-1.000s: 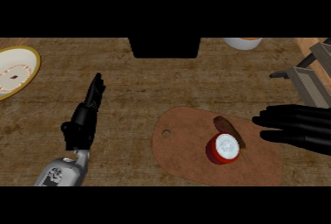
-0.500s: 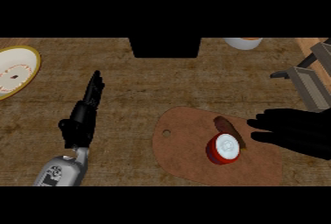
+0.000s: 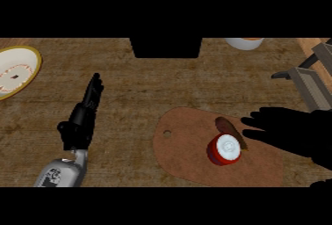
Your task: Pick the can from the cutting board and place it in the tiered basket
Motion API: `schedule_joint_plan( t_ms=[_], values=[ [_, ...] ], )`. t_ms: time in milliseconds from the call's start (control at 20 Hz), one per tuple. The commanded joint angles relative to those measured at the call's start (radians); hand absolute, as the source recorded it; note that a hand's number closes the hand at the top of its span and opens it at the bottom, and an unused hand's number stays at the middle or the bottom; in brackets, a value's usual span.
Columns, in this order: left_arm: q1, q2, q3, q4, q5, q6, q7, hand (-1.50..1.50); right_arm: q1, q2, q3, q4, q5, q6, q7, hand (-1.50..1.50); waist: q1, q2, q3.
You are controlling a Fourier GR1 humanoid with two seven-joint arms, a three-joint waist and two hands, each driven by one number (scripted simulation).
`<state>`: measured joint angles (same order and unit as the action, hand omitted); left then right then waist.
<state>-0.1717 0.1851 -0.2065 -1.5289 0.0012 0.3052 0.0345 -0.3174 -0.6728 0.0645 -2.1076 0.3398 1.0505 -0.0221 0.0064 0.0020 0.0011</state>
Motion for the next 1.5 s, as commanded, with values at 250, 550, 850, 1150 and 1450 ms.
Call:
schedule_joint_plan(
  t_ms=[250,550,850,1150,1450],
  values=[
    [0.094,-0.036,-0.026,-0.056,-0.049,0.016,-0.049,0.0,-0.002,-0.092,0.073,0.037,0.195,-0.131,-0.315,-1.5,0.004,-0.001,0.0],
    [0.042,-0.036,0.021,-0.016,-0.022,-0.044,-0.024,0.0,0.004,-0.029,0.184,0.185,0.386,-0.307,-0.343,-1.5,0.004,0.0,-0.001],
    [-0.004,-0.068,0.036,0.005,-0.061,-0.039,0.013,0.0,-0.002,-0.022,0.123,0.263,0.398,-0.286,-0.393,-1.5,-0.002,-0.001,-0.001],
    [0.018,-0.064,0.031,-0.062,-0.094,-0.043,0.054,0.0,0.022,0.002,0.18,0.319,0.449,-0.312,-0.425,-1.5,0.0,-0.002,-0.001],
    [0.016,-0.085,0.065,-0.002,-0.093,-0.053,-0.001,0.0,0.115,0.031,0.195,0.214,0.453,-0.319,-0.414,-1.5,-0.01,-0.003,-0.001]
  ],
)
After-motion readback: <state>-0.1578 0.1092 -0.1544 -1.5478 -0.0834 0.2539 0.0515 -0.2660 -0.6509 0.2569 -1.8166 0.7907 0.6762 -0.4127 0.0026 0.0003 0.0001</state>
